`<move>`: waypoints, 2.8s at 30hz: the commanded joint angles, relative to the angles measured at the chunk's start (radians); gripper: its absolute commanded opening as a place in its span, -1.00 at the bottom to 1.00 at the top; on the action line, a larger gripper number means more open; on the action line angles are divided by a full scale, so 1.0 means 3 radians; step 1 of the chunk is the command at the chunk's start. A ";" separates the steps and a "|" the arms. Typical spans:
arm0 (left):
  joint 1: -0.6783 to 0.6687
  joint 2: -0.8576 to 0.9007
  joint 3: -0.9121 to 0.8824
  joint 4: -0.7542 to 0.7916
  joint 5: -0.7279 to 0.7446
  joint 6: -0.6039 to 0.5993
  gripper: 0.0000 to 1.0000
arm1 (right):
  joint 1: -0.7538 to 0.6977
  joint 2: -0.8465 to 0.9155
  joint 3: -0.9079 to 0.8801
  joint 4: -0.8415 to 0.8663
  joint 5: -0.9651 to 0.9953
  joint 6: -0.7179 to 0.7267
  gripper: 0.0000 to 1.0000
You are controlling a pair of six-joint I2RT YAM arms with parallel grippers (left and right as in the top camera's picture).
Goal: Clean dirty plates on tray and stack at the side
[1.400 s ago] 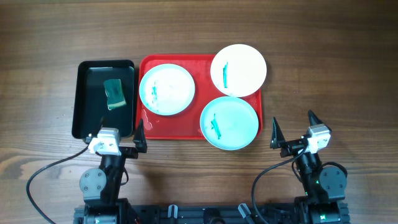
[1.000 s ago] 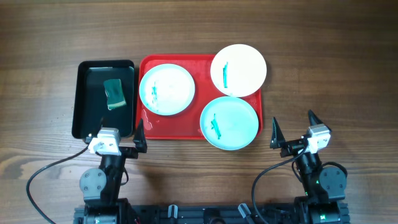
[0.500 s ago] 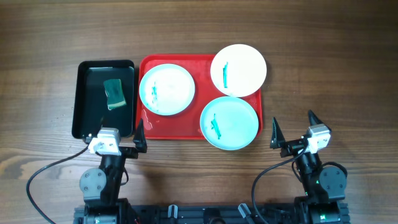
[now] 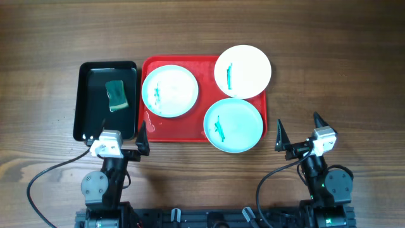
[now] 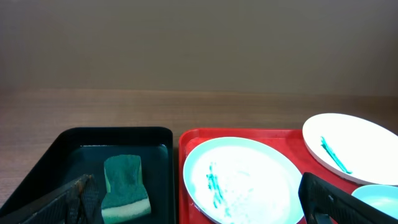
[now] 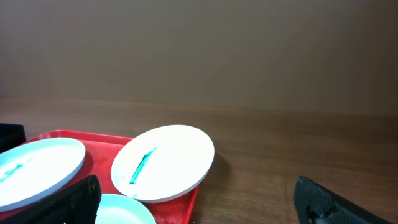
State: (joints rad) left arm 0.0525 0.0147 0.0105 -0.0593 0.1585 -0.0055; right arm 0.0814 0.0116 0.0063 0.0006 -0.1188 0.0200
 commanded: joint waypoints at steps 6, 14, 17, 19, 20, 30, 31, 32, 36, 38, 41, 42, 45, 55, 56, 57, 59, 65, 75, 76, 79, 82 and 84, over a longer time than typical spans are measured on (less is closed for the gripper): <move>-0.0017 -0.0027 -0.0017 -0.0014 0.0005 -0.0032 1.00 | -0.0010 -0.0023 -0.0004 0.0018 0.0029 -0.0057 0.99; -0.0017 -0.0027 -0.0017 -0.0014 0.0005 -0.0032 1.00 | -0.0010 -0.0023 -0.0004 0.0018 0.0029 -0.0057 0.99; -0.0017 -0.0027 -0.0017 -0.0014 0.0005 -0.0032 1.00 | -0.0010 -0.0023 -0.0004 0.0018 0.0031 -0.0057 0.99; -0.0017 -0.0027 -0.0017 -0.0014 0.0005 -0.0032 1.00 | -0.0010 -0.0023 -0.0004 0.0018 0.0029 -0.0057 0.99; -0.0017 -0.0027 -0.0017 -0.0014 0.0005 -0.0032 1.00 | -0.0010 -0.0023 -0.0004 0.0018 0.0029 -0.0056 1.00; -0.0017 -0.0027 -0.0017 -0.0004 0.0006 -0.0032 1.00 | -0.0010 -0.0023 -0.0004 0.0019 0.0039 -0.0058 1.00; -0.0017 -0.0027 -0.0017 -0.0004 0.0006 -0.0032 1.00 | -0.0010 -0.0023 -0.0004 0.0018 0.0041 -0.0060 0.99; -0.0017 -0.0027 -0.0017 -0.0004 0.0006 -0.0032 1.00 | -0.0010 -0.0023 -0.0004 0.0018 0.0057 -0.0067 1.00; -0.0017 -0.0027 -0.0017 -0.0004 0.0005 -0.0032 1.00 | -0.0010 -0.0023 -0.0004 0.0017 0.0065 -0.0066 0.99; -0.0017 -0.0027 -0.0017 -0.0004 0.0006 -0.0032 1.00 | -0.0010 -0.0023 -0.0004 0.0017 0.0065 -0.0067 0.99; -0.0017 -0.0027 -0.0017 -0.0004 0.0005 -0.0032 1.00 | -0.0010 -0.0023 -0.0004 0.0018 0.0065 -0.0066 0.99; -0.0017 -0.0027 -0.0017 -0.0004 0.0005 -0.0031 1.00 | -0.0010 -0.0023 -0.0004 0.0018 0.0065 -0.0066 0.99; -0.0017 -0.0027 -0.0017 -0.0004 0.0005 -0.0031 1.00 | -0.0010 -0.0023 -0.0004 0.0018 0.0064 -0.0066 1.00; -0.0015 -0.0027 -0.0017 0.0104 0.0005 -0.0032 1.00 | -0.0010 -0.0023 -0.0003 0.0074 0.0064 -0.0057 0.99; -0.0015 -0.0027 -0.0017 0.0145 0.0004 -0.0032 1.00 | -0.0010 -0.0023 -0.0003 0.0088 0.0053 -0.0058 0.99; -0.0015 -0.0027 -0.0017 0.0192 0.0004 -0.0032 1.00 | -0.0010 -0.0023 -0.0003 0.0094 0.0053 -0.0057 0.99; -0.0015 -0.0027 -0.0017 0.0268 0.0004 -0.0032 1.00 | -0.0010 -0.0023 -0.0003 0.0093 0.0053 -0.0057 1.00; -0.0015 -0.0027 -0.0017 0.0282 0.0004 -0.0032 1.00 | -0.0010 -0.0023 -0.0003 0.0017 0.0055 -0.0058 0.99; -0.0015 -0.0027 -0.0017 0.0061 0.0004 -0.0032 1.00 | -0.0010 -0.0023 -0.0003 0.0018 0.0055 -0.0057 0.99; -0.0015 -0.0027 -0.0017 0.0045 0.0004 -0.0032 1.00 | -0.0010 -0.0023 -0.0003 0.0018 0.0055 -0.0058 0.99; -0.0015 -0.0027 -0.0017 -0.0008 0.0004 -0.0032 1.00 | -0.0010 -0.0023 -0.0003 0.0017 0.0055 -0.0058 0.99; -0.0017 -0.0024 -0.0017 -0.0006 0.0004 -0.0032 1.00 | -0.0010 -0.0023 -0.0003 0.0018 0.0055 -0.0058 1.00; -0.0015 -0.0024 -0.0017 -0.0008 0.0004 -0.0032 1.00 | -0.0010 -0.0023 -0.0003 0.0018 0.0055 -0.0058 0.99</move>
State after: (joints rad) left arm 0.0525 0.0147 0.0101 -0.0566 0.1585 -0.0055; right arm 0.0814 0.0116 0.0063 0.0036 -0.1181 0.0162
